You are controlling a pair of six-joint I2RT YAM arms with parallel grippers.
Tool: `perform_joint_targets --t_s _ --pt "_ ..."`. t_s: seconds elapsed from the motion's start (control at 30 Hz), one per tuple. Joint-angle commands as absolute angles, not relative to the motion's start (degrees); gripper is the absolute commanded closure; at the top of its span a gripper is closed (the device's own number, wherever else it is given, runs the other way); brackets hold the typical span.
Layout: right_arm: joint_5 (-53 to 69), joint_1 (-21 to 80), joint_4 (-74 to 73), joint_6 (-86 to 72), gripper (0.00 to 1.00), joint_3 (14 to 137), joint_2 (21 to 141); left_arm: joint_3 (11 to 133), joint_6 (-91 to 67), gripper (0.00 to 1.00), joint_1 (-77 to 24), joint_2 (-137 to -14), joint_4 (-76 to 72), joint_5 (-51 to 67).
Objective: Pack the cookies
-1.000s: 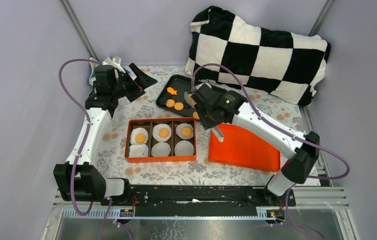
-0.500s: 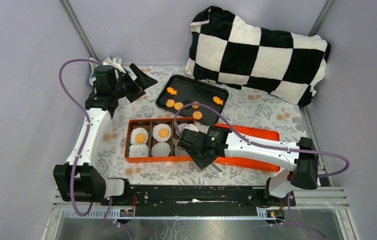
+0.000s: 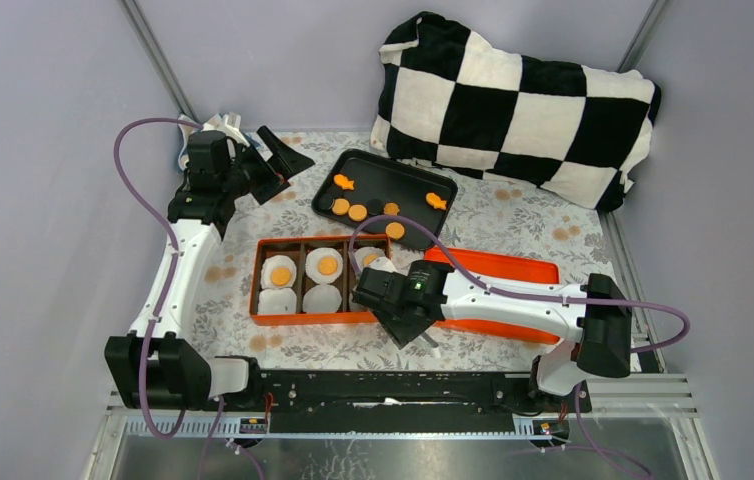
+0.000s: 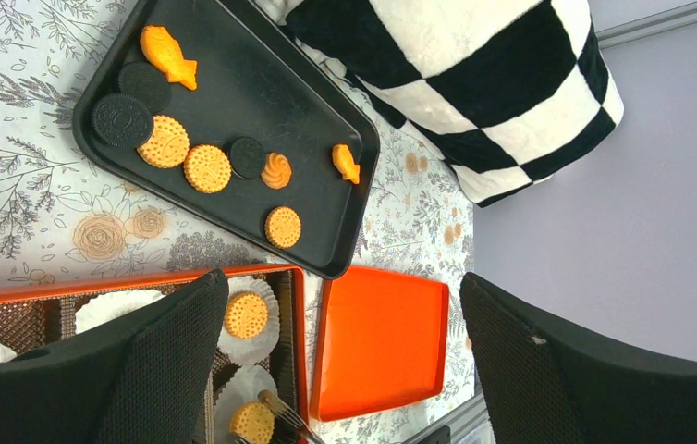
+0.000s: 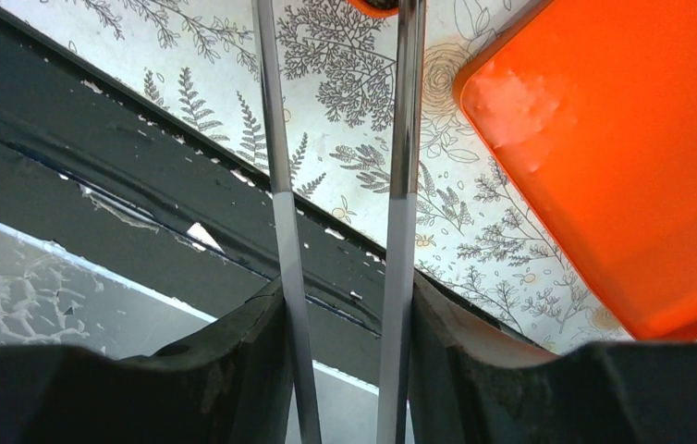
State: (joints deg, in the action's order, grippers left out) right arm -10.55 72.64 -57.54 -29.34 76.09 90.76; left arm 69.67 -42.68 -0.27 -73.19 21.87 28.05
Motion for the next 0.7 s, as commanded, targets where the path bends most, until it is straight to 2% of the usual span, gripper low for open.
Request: perform_joint_targets --t_s 0.0,0.03,0.27,0.5,0.67 --pt "-12.1 73.0 -56.0 -30.0 0.5 77.6 90.1 70.6 -41.1 0.01 -0.1 -72.0 22.0 28.1" --pt "-12.2 73.0 -55.9 -30.0 0.47 77.7 89.9 70.7 -41.1 0.01 -0.1 -72.0 21.9 28.2" --pt "-15.7 73.0 -57.2 -30.4 0.48 81.0 89.3 71.1 -41.0 0.01 -0.1 -72.1 21.9 28.7" --pt "-25.0 73.0 -59.5 -29.5 0.5 88.6 86.9 71.2 -41.3 0.01 0.0 -71.9 21.0 29.8" --pt "-29.5 69.9 -58.2 -26.8 0.47 92.1 89.4 71.1 -41.7 0.01 -0.1 -72.4 20.2 29.9"
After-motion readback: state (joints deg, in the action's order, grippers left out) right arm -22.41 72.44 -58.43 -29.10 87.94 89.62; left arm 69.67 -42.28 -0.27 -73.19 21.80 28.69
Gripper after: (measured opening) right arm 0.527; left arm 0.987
